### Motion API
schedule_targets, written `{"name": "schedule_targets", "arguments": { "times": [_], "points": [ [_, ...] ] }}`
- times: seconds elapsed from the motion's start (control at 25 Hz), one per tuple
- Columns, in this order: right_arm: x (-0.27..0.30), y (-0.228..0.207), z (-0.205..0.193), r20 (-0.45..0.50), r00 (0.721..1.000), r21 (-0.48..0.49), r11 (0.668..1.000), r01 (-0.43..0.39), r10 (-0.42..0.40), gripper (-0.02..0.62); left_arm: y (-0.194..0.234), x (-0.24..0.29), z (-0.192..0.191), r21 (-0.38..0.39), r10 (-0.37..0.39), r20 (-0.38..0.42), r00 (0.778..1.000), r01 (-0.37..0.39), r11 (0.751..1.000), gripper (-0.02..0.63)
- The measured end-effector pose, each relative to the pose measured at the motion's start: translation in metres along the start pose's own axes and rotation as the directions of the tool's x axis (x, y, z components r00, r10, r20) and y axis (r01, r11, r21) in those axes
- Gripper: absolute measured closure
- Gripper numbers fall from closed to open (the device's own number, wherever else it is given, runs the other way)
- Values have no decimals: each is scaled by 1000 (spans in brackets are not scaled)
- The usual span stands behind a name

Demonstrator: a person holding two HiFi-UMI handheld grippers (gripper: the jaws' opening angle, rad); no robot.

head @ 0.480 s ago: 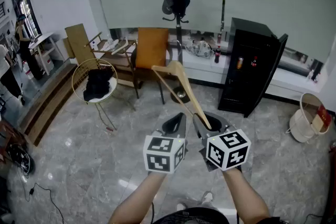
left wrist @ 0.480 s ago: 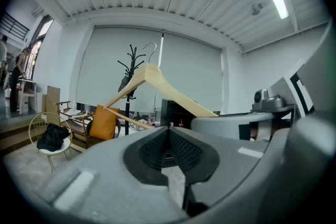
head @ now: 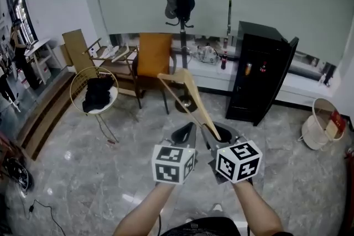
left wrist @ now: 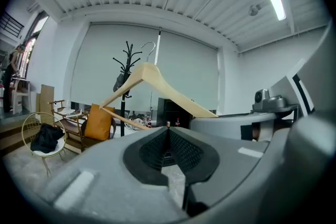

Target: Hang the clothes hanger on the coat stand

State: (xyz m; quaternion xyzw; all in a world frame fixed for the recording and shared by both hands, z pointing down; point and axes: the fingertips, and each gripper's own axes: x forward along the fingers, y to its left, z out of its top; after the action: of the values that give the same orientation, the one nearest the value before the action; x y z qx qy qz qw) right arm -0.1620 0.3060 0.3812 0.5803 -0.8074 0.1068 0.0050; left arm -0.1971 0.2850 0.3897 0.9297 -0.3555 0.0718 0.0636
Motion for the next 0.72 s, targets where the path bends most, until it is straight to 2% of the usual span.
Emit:
{"name": "schedule_targets", "arguments": {
  "times": [0.32,0.48,0.72],
  "points": [
    [23,-39,4,-5,1000,-20,1000,-16,16,545,10,46,3,-7,14,-4,1000,-14,1000,601],
    [42,-78,14,-6,999,-25,999,-35,35,545,15,86,15,5,40,1,999,-40,999,601],
    [76,-147,35,-29,996,-36,996,-87,86,545,14,160,34,-18,79,-14,997,-79,997,601]
  ]
}}
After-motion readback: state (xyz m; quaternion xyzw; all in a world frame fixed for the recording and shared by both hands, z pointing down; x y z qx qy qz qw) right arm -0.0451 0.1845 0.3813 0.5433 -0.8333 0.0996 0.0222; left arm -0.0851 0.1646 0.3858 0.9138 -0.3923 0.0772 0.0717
